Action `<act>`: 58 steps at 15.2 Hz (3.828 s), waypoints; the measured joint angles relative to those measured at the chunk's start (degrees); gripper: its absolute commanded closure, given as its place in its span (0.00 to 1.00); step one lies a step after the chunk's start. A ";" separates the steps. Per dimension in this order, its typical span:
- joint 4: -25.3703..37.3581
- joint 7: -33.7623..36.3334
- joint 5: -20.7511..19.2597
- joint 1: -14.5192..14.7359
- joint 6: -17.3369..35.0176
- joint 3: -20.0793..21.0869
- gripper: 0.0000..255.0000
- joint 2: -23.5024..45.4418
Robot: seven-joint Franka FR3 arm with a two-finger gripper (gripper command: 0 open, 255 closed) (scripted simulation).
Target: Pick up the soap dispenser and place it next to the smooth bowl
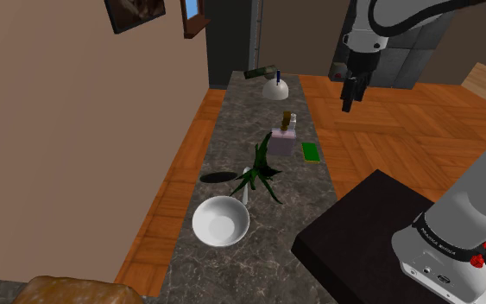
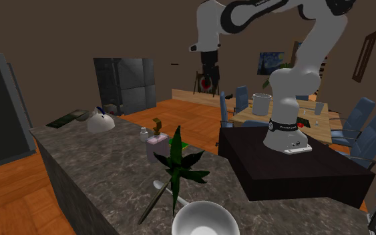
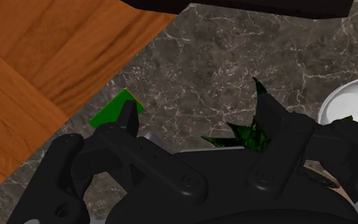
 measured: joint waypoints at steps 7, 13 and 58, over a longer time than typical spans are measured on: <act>3.73 -3.22 0.60 0.49 12.03 -1.70 0.00 14.29; 10.43 -6.34 2.41 0.81 20.09 -2.32 0.00 27.84; 49.47 -14.65 7.70 -2.40 42.87 1.26 1.00 72.17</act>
